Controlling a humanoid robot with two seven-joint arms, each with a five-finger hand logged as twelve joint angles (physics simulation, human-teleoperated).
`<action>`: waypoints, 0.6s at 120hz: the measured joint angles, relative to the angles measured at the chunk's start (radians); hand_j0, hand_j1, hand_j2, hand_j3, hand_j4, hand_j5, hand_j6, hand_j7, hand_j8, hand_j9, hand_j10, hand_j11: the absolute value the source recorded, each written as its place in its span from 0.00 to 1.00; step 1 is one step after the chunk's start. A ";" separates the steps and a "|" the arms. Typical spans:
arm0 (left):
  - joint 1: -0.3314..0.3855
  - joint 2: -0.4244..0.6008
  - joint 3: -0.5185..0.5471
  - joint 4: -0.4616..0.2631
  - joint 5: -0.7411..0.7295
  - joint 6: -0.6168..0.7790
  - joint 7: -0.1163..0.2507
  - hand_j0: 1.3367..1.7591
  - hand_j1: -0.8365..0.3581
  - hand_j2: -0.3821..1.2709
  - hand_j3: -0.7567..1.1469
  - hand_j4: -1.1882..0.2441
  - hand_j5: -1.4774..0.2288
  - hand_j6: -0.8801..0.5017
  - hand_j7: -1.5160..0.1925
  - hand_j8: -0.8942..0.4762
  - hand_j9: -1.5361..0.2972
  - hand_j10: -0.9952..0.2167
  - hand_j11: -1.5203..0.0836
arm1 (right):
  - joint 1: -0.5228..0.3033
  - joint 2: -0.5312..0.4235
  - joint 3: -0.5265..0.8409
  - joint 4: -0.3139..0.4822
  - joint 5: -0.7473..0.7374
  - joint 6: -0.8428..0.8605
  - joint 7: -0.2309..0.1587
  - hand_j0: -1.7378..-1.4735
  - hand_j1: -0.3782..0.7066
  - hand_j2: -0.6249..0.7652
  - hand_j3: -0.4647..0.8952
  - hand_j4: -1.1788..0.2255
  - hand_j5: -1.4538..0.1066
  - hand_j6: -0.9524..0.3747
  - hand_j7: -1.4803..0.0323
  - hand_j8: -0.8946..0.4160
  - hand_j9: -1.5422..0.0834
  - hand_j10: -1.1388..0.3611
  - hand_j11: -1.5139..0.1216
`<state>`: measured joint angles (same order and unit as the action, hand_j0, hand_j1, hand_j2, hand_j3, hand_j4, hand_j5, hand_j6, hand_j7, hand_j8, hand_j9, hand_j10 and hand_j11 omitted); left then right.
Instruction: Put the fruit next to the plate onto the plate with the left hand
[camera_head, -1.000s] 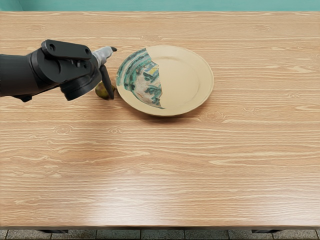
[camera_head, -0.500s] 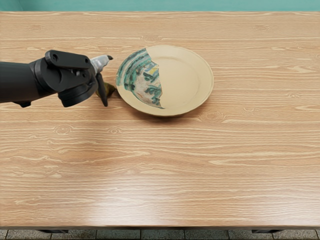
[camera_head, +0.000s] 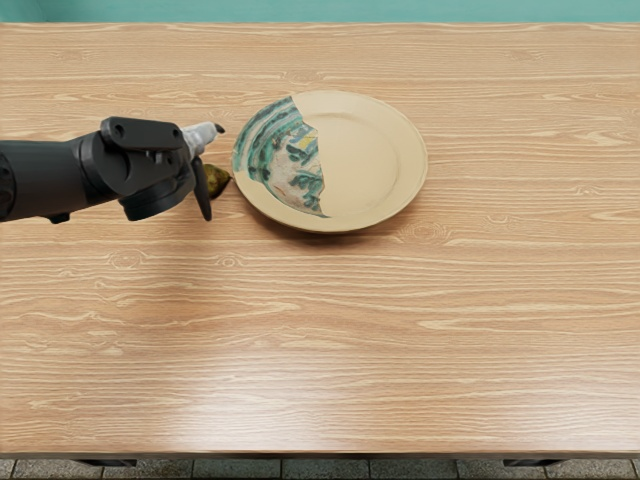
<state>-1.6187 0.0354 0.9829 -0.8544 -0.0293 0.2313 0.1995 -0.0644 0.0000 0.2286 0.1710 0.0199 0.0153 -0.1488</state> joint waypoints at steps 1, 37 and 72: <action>0.003 0.000 0.000 0.000 0.001 -0.001 0.000 0.76 0.93 0.24 0.40 0.78 0.82 0.59 0.84 0.60 0.79 0.77 0.90 | 0.000 0.000 0.000 0.000 0.000 0.000 0.000 0.30 0.03 0.45 0.34 0.84 0.93 0.72 0.98 0.68 0.95 0.76 0.93; 0.022 0.000 0.004 0.004 0.006 -0.014 0.000 0.76 0.90 0.24 0.40 0.76 0.79 0.57 0.81 0.58 0.77 0.74 0.87 | 0.000 0.000 0.000 0.000 0.000 0.000 0.000 0.30 0.03 0.45 0.34 0.84 0.93 0.72 0.98 0.68 0.95 0.76 0.93; 0.057 0.000 0.022 0.069 0.004 -0.015 0.000 0.76 0.89 0.24 0.40 0.76 0.79 0.56 0.81 0.58 0.77 0.74 0.87 | 0.000 0.000 0.000 0.000 0.000 0.000 0.000 0.30 0.03 0.45 0.34 0.84 0.93 0.72 0.98 0.68 0.95 0.76 0.93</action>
<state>-1.5616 0.0353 1.0045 -0.7852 -0.0251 0.2163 0.1994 -0.0644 0.0000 0.2286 0.1711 0.0199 0.0153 -0.1488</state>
